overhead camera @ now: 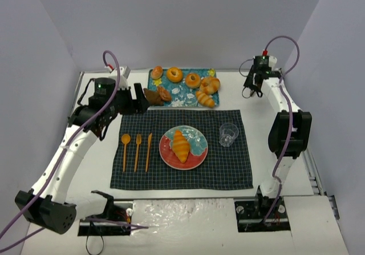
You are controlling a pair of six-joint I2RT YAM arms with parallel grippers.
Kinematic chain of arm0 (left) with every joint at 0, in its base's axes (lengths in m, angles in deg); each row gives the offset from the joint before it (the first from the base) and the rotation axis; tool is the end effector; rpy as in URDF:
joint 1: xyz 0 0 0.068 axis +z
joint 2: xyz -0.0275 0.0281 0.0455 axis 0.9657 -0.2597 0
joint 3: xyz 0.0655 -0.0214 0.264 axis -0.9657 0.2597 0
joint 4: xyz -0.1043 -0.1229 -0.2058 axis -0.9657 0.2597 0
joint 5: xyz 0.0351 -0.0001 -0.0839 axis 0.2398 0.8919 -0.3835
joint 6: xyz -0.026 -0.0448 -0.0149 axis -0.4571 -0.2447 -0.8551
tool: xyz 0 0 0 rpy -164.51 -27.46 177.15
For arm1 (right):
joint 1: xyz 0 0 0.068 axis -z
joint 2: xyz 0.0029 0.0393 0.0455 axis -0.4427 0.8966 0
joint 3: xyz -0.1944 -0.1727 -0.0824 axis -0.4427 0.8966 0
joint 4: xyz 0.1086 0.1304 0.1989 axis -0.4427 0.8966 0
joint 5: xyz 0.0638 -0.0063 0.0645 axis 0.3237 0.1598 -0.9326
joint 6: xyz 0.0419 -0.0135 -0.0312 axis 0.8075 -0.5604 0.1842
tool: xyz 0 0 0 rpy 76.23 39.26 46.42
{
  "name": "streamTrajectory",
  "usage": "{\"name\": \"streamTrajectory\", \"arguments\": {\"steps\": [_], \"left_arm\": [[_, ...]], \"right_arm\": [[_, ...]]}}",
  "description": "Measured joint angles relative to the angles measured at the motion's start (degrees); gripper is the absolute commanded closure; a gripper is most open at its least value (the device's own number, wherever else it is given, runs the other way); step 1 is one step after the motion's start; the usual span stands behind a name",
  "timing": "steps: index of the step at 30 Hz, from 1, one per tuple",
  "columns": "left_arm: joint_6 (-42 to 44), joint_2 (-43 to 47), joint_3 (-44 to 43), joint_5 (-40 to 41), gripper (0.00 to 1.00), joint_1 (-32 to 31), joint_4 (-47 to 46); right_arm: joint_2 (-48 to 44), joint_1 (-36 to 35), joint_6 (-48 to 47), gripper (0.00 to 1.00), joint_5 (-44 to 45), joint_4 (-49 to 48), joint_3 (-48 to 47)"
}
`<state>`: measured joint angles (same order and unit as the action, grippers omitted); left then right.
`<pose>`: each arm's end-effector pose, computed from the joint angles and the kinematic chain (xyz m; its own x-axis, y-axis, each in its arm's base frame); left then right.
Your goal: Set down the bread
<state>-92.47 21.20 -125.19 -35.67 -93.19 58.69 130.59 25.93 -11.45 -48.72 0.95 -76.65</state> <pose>0.2396 -0.0878 0.4034 -0.5645 -0.2134 -0.7974 0.3094 0.8409 -0.4441 0.4634 -0.0036 0.2887 -0.4711 0.3342 -0.8163 0.3284 0.9254 0.1893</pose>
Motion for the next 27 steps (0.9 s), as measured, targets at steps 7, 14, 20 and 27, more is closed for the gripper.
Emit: {"name": "streamTrajectory", "arguments": {"steps": [7, 14, 20, 27], "left_arm": [[0.02, 0.03, 0.0, 0.02, 0.27, 0.0, 0.14], [0.04, 0.03, 0.0, 0.0, 0.27, 0.0, 0.15], [0.09, 0.03, 0.0, 0.02, 0.27, 0.0, 0.15], [0.24, 0.03, 0.0, 0.02, 0.27, 0.0, 0.15]], "right_arm": [[3.03, 3.62, -1.67, 0.5, 1.59, -6.31, 3.98], [4.96, 4.75, -2.29, 0.46, 1.61, -11.34, 8.29], [7.83, 4.75, -2.58, 0.46, 1.33, -13.51, 9.52], [9.35, 4.75, -3.21, 0.39, 0.88, -14.49, 9.76]]}}
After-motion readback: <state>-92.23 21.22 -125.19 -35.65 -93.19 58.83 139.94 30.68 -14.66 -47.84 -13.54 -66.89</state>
